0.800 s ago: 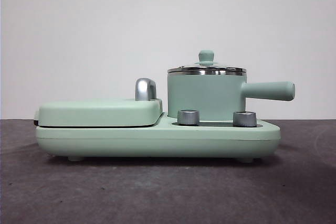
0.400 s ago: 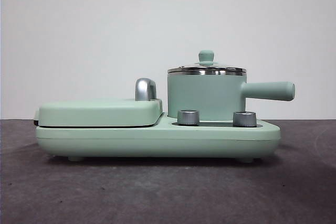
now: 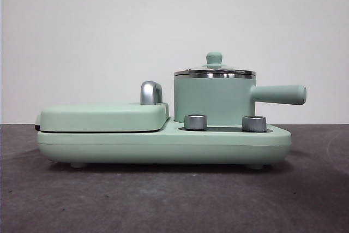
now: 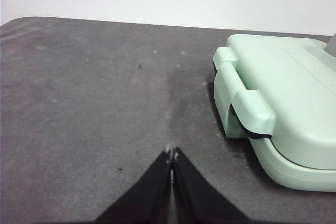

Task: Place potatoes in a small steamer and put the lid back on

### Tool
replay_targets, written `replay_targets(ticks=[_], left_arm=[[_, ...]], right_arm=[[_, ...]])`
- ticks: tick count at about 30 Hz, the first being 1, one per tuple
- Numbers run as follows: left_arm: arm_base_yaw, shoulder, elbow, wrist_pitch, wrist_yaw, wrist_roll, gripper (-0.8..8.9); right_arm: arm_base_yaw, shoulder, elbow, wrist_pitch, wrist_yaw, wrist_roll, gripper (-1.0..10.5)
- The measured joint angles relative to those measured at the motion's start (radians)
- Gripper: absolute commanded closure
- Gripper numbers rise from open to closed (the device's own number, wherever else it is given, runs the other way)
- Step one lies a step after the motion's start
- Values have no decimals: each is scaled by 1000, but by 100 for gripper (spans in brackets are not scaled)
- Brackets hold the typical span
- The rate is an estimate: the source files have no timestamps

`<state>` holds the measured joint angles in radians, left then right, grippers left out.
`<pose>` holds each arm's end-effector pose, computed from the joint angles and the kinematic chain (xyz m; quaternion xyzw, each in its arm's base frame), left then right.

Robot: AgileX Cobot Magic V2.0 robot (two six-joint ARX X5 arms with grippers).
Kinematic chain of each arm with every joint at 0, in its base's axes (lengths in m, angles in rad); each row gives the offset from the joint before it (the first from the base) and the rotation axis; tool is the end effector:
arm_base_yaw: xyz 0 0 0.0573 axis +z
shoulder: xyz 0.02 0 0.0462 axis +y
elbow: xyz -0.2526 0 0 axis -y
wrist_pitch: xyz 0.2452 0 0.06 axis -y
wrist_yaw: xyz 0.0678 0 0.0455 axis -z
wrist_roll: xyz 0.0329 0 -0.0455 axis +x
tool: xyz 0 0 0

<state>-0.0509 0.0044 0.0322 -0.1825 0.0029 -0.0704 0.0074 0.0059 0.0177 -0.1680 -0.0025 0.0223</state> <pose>0.1102 -0.0057 0.1559 -0.0332 0.0781 -0.0241 0.9961 0.1113 0.0009 0.1522 0.0109 0.0781 0.0041 0.9969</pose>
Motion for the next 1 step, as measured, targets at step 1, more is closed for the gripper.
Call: replay_targets(ticks=[1], left_arm=[[0,0,0,0,0,0,807]], right_arm=[[0,0,0,0,0,0,927]])
